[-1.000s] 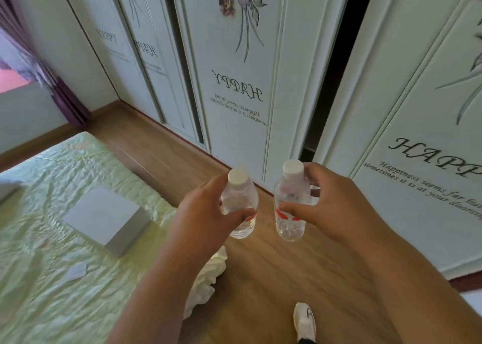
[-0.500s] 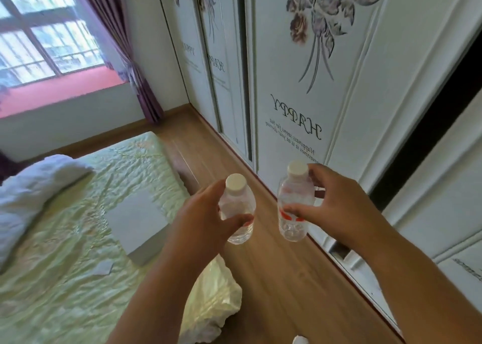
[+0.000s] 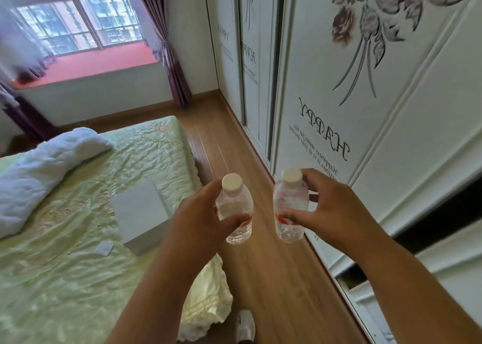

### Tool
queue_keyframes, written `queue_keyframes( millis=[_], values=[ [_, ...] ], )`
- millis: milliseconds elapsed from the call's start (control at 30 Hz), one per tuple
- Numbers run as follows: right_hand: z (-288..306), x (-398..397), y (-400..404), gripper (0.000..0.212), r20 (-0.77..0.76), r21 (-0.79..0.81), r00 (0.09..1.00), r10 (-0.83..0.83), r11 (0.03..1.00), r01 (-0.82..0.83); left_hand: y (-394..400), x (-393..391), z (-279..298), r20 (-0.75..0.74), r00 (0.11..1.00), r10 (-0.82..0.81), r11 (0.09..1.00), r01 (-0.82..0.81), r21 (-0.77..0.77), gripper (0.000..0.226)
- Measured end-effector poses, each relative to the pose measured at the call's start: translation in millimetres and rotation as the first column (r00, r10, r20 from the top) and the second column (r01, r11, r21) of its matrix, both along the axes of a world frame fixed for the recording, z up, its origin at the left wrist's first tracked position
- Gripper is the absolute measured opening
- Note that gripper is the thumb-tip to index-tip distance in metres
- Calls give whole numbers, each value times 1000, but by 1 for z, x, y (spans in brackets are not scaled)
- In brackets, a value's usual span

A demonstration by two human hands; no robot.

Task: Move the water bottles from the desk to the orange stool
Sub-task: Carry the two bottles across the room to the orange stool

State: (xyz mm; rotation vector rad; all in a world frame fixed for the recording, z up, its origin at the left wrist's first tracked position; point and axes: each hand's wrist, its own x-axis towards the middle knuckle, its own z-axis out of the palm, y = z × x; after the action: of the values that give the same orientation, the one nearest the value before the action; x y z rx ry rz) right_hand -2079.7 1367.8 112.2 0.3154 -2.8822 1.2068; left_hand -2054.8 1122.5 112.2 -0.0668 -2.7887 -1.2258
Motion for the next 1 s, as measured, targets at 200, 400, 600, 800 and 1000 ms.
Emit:
queue_keyframes(
  millis=[200, 400, 600, 800, 1000],
  values=[
    [-5, -52, 7, 67, 13, 9, 999, -36, 999, 36, 3, -65, -14, 25, 999, -22, 1000, 22, 18, 72],
    [5, -137, -5, 66, -8, 75, 996, -83, 994, 84, -7, -158, -20, 16, 996, -85, 993, 84, 77, 70],
    [10, -220, -49, 66, -41, 89, 997, -59, 994, 62, -46, -235, -13, -40, 997, -66, 997, 67, 37, 72],
    [5, -283, -90, 69, -19, 55, 999, 33, 998, -32, -88, -280, -11, -42, 999, 14, 1000, -14, 21, 74],
    [-3, -356, -118, 72, 18, 51, 993, 113, 992, -114, -113, -325, -21, -17, 994, 109, 994, -109, 25, 73]
  ],
)
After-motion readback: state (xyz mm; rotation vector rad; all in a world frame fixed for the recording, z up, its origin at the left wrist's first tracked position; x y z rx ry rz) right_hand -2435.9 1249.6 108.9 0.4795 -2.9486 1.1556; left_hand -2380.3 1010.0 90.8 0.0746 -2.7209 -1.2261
